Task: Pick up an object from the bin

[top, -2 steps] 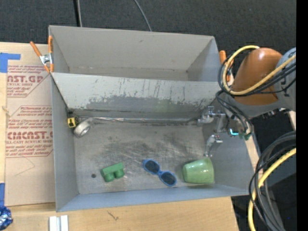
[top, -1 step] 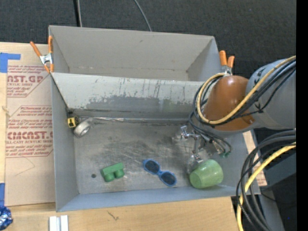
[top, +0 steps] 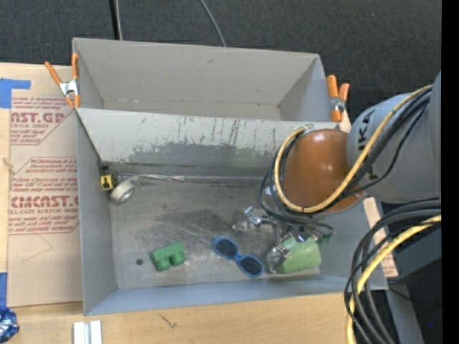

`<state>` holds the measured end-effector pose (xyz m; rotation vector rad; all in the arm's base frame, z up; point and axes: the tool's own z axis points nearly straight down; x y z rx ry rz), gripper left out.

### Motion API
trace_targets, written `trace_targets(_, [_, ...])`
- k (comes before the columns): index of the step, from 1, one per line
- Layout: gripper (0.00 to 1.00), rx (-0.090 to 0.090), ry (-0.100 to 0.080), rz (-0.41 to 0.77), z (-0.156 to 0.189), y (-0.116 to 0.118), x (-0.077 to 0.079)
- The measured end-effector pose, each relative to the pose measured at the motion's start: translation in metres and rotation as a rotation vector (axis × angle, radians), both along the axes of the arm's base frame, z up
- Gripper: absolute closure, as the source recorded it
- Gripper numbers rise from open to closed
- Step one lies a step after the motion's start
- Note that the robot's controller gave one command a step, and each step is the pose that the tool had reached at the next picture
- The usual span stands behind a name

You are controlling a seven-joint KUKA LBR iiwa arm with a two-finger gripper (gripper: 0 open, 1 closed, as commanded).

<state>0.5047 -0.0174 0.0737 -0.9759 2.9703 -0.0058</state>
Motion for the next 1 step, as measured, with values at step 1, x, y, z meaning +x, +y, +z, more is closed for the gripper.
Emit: trace_targets(1, [0.00,0.000,0.015,0.269,0.0074,0.0668,-0.0151])
